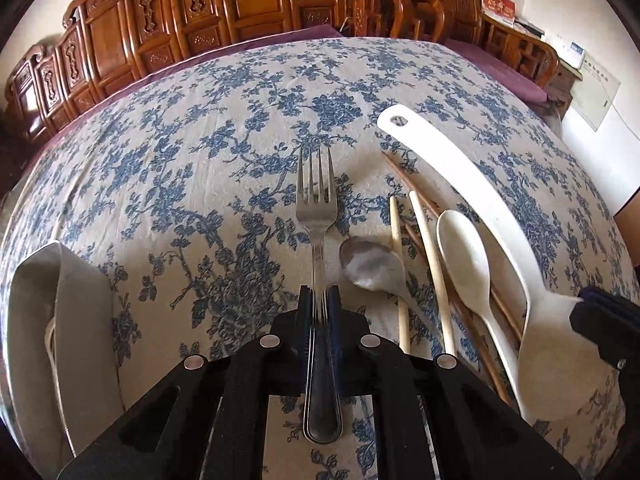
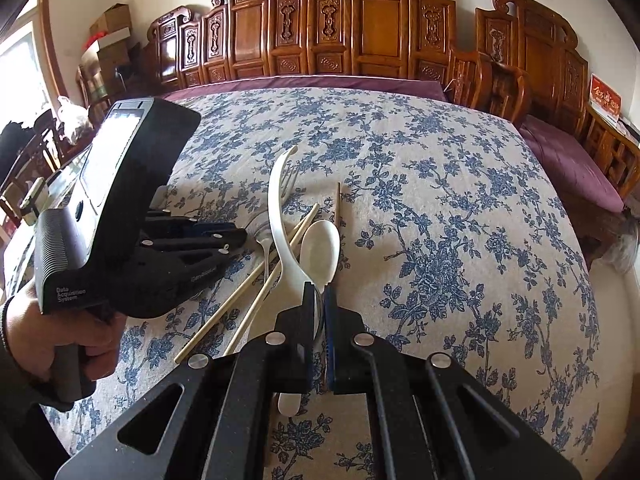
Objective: Organize utensils
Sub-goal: 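Carry the steel fork over the grey tray with the left tool, then lower the steel fork into the tray and open the left tool, then lower the large white spoon into the tray and open the right tool, then grasp the small white spoon with the right tool while the left tool grasps a light chopstick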
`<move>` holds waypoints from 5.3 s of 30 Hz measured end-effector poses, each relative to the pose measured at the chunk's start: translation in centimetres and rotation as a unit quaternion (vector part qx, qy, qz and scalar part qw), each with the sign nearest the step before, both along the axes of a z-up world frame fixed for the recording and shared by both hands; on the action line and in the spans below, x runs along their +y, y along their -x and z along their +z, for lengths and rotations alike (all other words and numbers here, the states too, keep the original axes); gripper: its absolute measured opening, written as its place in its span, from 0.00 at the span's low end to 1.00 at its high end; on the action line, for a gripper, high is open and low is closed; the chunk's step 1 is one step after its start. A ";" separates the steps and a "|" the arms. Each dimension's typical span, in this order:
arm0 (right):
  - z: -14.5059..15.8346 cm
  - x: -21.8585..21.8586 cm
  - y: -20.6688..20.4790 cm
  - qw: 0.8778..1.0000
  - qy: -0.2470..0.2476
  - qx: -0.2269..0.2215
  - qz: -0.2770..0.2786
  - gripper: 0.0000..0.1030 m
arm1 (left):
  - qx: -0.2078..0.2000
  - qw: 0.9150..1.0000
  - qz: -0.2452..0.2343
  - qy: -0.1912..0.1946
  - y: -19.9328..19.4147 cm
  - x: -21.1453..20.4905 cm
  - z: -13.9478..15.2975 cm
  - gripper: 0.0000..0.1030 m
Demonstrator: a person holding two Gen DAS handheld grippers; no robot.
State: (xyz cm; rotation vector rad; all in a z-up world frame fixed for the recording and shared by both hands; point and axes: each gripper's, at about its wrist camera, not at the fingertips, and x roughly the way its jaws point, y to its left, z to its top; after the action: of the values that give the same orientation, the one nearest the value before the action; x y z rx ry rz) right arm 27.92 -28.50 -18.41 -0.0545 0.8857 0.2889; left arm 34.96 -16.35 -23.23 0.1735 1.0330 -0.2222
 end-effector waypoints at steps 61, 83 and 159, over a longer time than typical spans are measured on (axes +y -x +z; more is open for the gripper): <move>2.3 15.7 2.5 0.996 0.036 -0.018 0.078 0.05 | -0.004 0.997 0.066 0.048 5.8 22.0 2.8 0.07; 3.5 22.6 1.8 0.995 0.042 -0.012 0.091 0.06 | -0.034 0.994 0.083 0.069 6.1 25.0 5.9 0.16; -4.7 1.9 0.9 0.999 0.025 0.021 0.014 0.22 | -0.088 0.993 0.016 0.073 12.7 11.7 8.4 0.88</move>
State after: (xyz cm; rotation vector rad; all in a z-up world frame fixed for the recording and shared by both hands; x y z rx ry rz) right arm 27.05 -26.58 -23.08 -0.1078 0.9336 0.2945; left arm 22.22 -4.66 -14.88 0.0432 0.8407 -0.2483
